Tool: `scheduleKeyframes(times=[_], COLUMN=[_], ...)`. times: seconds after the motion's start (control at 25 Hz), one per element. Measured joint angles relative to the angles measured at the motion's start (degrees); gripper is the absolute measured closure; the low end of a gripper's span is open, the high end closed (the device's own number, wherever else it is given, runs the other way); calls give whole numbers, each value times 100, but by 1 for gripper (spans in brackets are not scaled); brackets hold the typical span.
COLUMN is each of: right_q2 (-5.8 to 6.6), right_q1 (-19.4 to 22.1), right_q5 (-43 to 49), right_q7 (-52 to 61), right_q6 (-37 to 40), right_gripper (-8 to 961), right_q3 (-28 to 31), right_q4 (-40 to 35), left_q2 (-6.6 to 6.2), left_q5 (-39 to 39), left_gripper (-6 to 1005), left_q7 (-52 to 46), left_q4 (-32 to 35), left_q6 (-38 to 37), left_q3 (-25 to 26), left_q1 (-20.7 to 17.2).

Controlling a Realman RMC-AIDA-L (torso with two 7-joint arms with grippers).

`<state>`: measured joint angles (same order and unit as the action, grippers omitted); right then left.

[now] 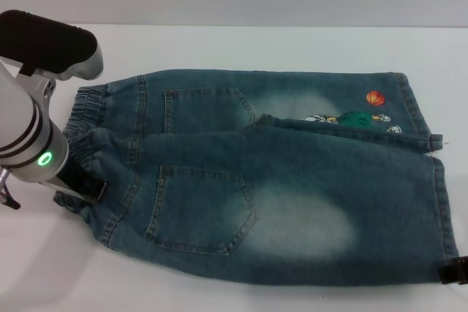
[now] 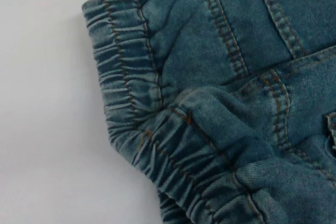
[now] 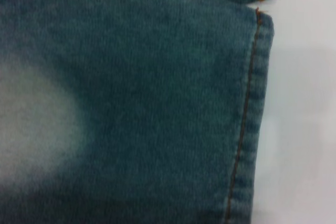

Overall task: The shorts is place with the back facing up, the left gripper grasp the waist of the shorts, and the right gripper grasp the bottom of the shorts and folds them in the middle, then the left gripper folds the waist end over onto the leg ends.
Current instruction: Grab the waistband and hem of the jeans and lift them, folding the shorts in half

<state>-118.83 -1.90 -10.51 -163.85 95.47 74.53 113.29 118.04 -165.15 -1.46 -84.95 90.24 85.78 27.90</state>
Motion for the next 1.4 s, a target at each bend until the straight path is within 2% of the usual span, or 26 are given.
scheduleKeyframes(times=[0.48,1.4], right_q2=[7,5], right_q1=[32,-6], right_q5=[158,108], right_q7=[51,56], right_q6=[179,-201], right_gripper=[365,366], right_q3=[-13,-71], right_q4=[-5,-274], left_q2=[0,9], left_q5=[0,9], left_gripper=[865,866], left_q7=[21,-2], left_q4=[-7,-174], left_q6=[-23,-25], left_q3=[-56,-125], left_q1=[-4,-25])
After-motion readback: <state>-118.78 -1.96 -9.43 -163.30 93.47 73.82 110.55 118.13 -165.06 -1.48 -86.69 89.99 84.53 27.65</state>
